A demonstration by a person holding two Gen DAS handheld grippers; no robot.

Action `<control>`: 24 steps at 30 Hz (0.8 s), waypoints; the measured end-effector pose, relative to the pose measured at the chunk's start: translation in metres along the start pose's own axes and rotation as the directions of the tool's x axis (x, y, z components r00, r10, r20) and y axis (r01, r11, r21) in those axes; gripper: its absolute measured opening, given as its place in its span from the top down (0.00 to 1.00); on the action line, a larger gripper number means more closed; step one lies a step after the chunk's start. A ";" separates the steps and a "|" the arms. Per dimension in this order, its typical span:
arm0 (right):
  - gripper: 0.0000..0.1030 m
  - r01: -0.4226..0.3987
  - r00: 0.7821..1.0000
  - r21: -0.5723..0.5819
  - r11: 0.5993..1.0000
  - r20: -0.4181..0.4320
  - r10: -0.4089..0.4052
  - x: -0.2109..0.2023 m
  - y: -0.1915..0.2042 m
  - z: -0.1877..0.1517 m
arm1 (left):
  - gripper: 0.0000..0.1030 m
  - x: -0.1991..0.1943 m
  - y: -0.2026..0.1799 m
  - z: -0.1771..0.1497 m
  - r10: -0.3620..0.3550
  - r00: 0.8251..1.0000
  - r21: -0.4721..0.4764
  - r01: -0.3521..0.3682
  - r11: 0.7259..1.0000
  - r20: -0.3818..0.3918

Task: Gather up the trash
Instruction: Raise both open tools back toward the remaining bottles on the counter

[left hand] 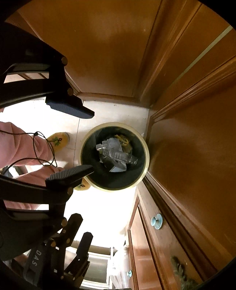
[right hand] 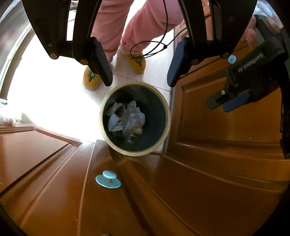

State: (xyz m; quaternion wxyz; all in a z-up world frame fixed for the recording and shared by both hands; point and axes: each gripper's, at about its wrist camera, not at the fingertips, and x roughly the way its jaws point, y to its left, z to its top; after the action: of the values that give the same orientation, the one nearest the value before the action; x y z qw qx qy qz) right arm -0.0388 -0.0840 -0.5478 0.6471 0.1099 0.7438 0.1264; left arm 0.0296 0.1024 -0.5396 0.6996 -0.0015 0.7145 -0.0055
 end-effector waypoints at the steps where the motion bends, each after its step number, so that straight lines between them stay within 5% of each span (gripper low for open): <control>1: 0.38 -0.001 1.000 0.000 1.000 -0.001 0.001 -0.003 0.000 -0.003 | 0.51 -0.006 0.000 -0.003 0.003 1.000 0.000 -0.003 1.000 0.002; 8: 0.38 0.003 1.000 -0.020 1.000 0.022 -0.002 -0.043 0.015 -0.023 | 0.51 -0.074 -0.001 -0.016 -0.002 0.999 0.004 0.002 1.000 0.051; 15: 0.38 0.003 0.994 -0.052 0.999 0.114 0.003 -0.133 0.053 -0.047 | 0.51 -0.181 -0.004 -0.027 -0.049 0.988 0.058 0.041 0.997 0.148; 20: 0.38 0.005 0.980 -0.070 0.998 0.200 0.009 -0.204 0.078 -0.063 | 0.51 -0.261 -0.013 -0.033 -0.071 0.962 0.139 0.035 0.990 0.264; 24: 0.38 0.036 0.954 -0.091 0.995 0.300 -0.007 -0.264 0.100 -0.078 | 0.51 -0.328 -0.020 -0.038 -0.093 0.922 0.187 0.024 0.982 0.375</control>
State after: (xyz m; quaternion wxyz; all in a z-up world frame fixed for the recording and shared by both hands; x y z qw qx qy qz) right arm -0.0792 -0.0789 -0.2580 0.7582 0.0888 0.6313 0.1368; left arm -0.0020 0.0859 -0.2111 0.8221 0.0388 0.5609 -0.0902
